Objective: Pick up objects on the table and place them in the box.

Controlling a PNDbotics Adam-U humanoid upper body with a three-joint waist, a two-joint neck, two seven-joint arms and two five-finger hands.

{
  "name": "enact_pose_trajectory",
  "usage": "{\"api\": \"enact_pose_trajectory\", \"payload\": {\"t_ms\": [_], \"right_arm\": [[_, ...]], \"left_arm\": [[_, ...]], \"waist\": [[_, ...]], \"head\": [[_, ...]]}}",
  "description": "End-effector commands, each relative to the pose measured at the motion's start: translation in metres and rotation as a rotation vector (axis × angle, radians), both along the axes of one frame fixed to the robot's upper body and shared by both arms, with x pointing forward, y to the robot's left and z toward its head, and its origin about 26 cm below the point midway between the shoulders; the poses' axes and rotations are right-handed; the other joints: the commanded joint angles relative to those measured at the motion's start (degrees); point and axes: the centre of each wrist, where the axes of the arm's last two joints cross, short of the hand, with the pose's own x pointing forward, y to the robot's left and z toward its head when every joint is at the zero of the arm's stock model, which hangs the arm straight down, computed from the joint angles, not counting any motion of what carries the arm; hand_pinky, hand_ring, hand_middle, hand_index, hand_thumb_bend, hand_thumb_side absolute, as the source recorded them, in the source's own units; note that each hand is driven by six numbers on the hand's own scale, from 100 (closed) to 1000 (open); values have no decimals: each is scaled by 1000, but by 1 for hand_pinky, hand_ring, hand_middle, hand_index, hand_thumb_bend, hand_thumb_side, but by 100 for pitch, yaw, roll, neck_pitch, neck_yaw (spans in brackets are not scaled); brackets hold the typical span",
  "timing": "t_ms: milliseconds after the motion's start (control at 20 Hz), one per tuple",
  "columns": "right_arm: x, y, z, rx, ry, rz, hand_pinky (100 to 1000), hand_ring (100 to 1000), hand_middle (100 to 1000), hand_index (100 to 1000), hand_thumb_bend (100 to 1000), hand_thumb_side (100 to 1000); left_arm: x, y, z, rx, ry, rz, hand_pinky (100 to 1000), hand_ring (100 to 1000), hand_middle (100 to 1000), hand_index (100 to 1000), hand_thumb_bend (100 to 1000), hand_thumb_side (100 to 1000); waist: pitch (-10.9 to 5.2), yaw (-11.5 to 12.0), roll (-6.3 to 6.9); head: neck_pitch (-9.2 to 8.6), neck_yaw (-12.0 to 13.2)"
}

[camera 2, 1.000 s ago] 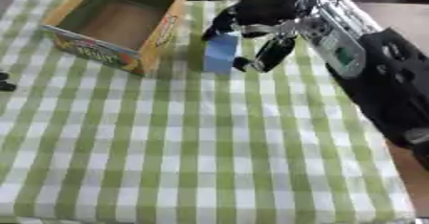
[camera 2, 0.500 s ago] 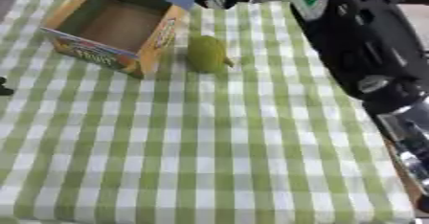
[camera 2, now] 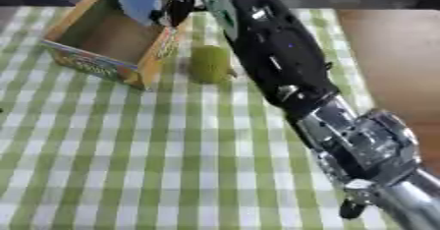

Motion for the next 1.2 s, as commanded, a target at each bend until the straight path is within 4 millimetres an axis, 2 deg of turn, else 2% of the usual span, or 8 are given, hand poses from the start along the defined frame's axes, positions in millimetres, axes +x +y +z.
{"api": "enact_pose_trajectory", "payload": {"t_ms": [50,200,350,500,700,850,1000,1200], "right_arm": [[1,14,-2,31,-36,-67,753,807,731,858,100,100],[0,21,-7,74,-101,-118,766,826,875,989,186,100],[-3,26,-7,101,-224,-134,778,836,956,1000,369,297],[-4,27,-7,149,-333,-158,771,831,983,1000,443,378],[-3,23,-8,195,-406,-203,760,823,990,1000,457,394],[-1,18,-5,215,-434,-224,758,823,985,1000,430,390],[1,6,2,229,-430,-201,752,820,974,1000,356,404],[5,-20,16,233,-367,-144,751,821,960,1000,278,451]], "left_arm": [[2,-5,7,8,-20,-39,812,595,614,736,100,857],[3,-9,7,8,-18,-65,812,594,613,736,100,857],[4,-11,6,7,-17,-76,812,594,613,736,100,857],[4,-11,6,7,-16,-81,812,594,613,736,100,858],[4,-11,6,9,-16,-80,812,593,613,736,100,857],[4,-10,6,8,-14,-77,811,593,613,736,100,858],[3,-7,5,10,-13,-63,811,592,613,736,100,858],[2,-2,5,15,-11,-36,811,592,613,736,100,859]], "waist": [[-78,92,53],[-64,236,68],[-54,289,77],[-54,289,78],[-63,259,84],[-67,216,91],[-67,113,86],[-62,-60,51]], "head": [[-109,-207],[-144,-344],[-157,-386],[-157,-388],[-168,-357],[-172,-335],[-163,-260],[-158,-131]]}}
